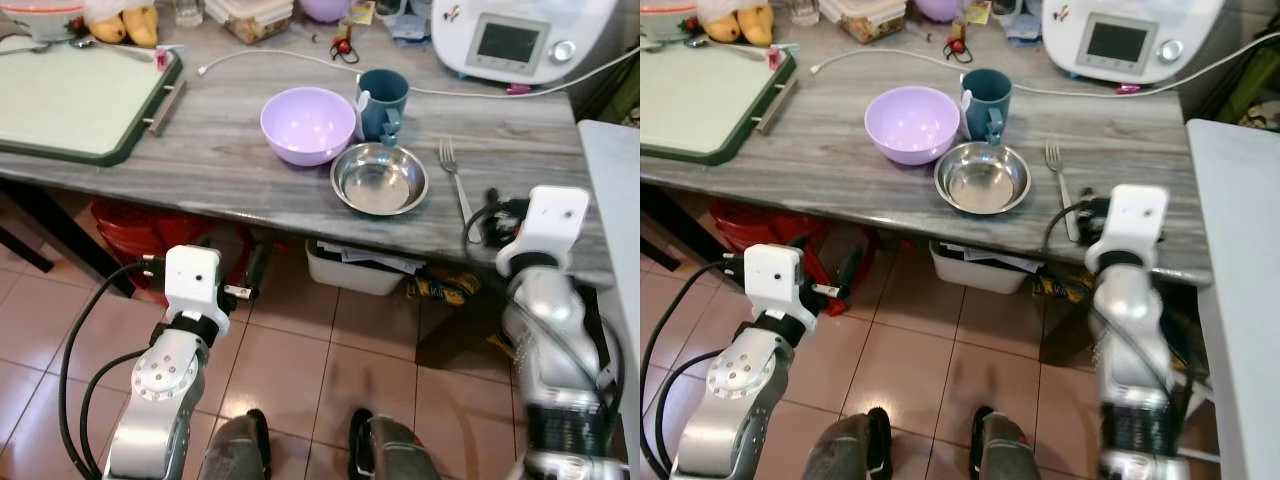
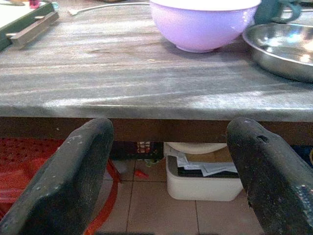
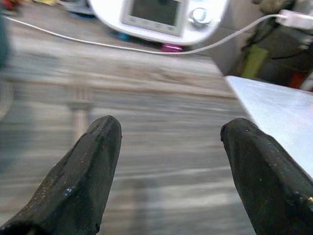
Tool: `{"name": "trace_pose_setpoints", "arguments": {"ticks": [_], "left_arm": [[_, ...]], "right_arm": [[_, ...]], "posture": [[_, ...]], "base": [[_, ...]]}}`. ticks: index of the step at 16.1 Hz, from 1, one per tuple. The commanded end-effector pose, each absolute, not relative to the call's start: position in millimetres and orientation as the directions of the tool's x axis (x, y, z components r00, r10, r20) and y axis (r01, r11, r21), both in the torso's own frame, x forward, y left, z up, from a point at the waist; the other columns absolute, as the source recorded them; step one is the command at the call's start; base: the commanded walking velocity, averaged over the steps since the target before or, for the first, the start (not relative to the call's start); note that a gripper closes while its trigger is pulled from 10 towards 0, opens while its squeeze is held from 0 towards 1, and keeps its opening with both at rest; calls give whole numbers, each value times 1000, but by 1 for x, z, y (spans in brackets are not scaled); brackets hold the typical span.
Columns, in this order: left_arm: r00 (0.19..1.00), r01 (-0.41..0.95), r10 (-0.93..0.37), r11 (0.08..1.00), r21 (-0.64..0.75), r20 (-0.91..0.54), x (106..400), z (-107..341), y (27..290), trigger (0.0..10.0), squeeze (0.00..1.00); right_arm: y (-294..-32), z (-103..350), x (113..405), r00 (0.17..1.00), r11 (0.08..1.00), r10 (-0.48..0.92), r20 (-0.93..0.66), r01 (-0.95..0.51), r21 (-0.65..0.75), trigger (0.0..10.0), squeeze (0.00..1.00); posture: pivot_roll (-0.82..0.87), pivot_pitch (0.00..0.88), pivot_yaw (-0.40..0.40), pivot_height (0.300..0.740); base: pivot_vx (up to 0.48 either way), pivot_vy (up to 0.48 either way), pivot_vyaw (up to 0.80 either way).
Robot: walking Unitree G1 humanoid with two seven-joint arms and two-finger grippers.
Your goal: Setting the table
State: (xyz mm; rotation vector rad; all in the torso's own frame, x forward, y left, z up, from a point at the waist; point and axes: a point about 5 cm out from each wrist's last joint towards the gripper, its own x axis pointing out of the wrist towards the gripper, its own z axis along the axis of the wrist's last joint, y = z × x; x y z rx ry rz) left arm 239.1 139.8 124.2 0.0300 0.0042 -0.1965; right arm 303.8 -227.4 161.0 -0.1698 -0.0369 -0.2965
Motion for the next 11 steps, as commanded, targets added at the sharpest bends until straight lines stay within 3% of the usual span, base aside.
{"name": "trace_pose_setpoints", "arguments": {"ticks": [1, 11], "left_arm": [[982, 190, -189, 981, 36, -25, 234, 122, 141, 10000, 0], [980, 194, -189, 979, 65, -67, 223, 123, 149, 10000, 0]], "right_arm": [[-240, 160, 309, 942, 920, -335, 32, 334, -205, 10000, 0], [-228, 136, 347, 948, 946, -240, -211, 179, -270, 10000, 0]], "posture": [[29, 169, -1, 740], [80, 236, 13, 740]], "base": [[0, 0, 0], [0, 0, 0]]}}
